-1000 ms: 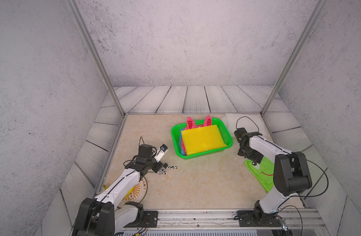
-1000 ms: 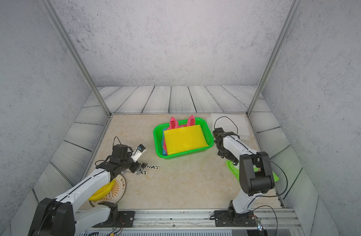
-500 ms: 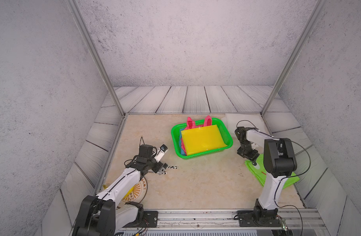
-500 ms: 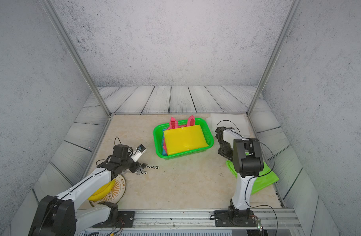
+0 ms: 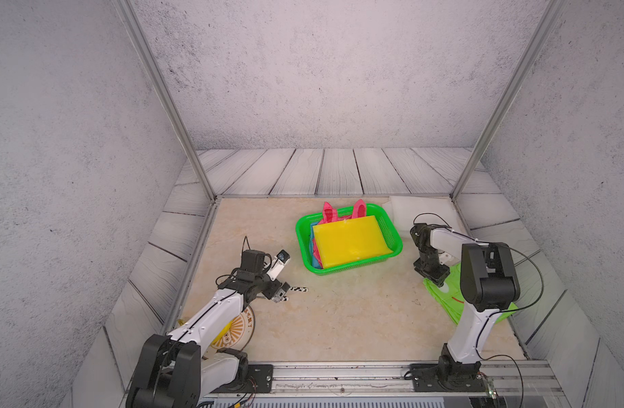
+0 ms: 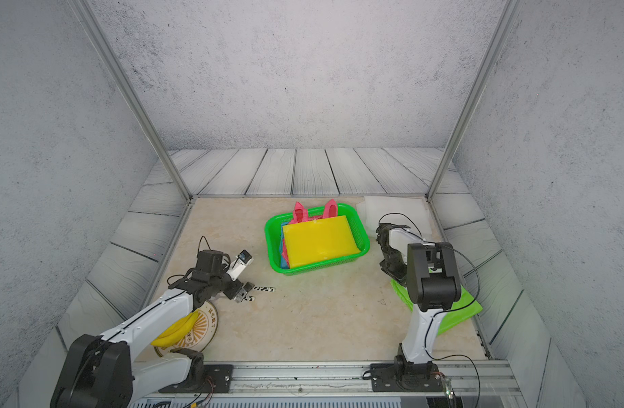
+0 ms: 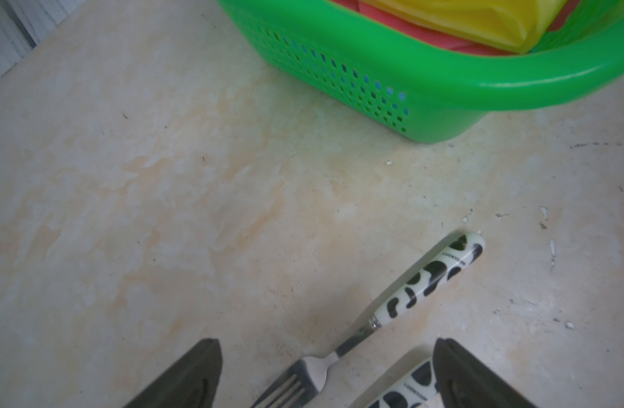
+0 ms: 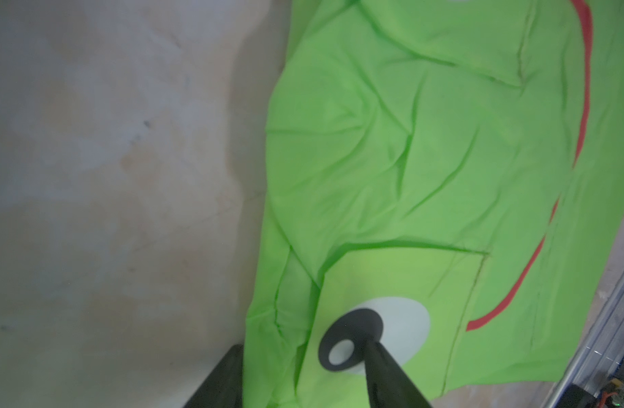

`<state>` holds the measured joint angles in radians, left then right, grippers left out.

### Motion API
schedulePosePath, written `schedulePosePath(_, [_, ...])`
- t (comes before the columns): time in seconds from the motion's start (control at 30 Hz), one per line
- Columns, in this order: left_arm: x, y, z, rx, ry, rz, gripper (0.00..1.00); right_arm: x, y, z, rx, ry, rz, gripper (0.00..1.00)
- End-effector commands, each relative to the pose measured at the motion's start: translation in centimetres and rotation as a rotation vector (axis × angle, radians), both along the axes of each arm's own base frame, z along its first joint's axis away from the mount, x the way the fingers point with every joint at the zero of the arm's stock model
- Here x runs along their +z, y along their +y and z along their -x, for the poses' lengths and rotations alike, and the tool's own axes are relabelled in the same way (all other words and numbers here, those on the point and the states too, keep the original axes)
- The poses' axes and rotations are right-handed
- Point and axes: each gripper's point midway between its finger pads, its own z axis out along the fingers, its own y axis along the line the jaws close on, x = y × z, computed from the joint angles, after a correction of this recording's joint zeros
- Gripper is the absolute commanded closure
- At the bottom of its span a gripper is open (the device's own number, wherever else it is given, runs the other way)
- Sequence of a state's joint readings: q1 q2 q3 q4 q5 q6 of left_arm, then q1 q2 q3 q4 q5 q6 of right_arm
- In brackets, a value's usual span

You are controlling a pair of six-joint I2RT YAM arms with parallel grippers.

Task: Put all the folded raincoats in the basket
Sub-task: Move the raincoat to the center of the board.

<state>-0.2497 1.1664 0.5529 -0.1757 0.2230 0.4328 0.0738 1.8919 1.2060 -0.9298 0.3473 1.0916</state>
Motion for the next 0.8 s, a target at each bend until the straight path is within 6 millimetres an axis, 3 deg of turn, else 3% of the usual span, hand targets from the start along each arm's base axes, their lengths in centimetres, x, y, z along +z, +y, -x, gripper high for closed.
schedulePosePath(0.0, [0.7,0.2,-0.6,0.022,-0.008,0.006,0.01,-1.3,0.3,1.7,-0.043,0.018,-0.041,0.52])
schedulePosePath(0.07, [0.7,0.2,-0.6,0.022,-0.007,0.006,0.0,-1.3,0.3,1.8,-0.045,0.02,-0.048,0.55])
schedulePosePath(0.2, [0.7,0.2,-0.5,0.021,-0.008,0.007,0.01,-1.4,0.3,1.5,-0.052,0.022,-0.061,0.78])
schedulePosePath(0.37, [0.8,0.2,-0.5,0.019,-0.004,0.004,0.0,-1.4,1.1,1.5,-0.063,0.014,-0.119,0.94])
schedulePosePath(0.6, [2.2,-0.5,0.0,-0.019,0.022,0.028,0.01,1.3,2.9,1.4,-0.073,-0.073,-0.225,0.98])
schedulePosePath(0.77, [3.8,-2.1,0.6,-0.109,0.016,0.087,0.01,2.9,4.4,2.9,-0.088,-0.136,-0.317,0.99])
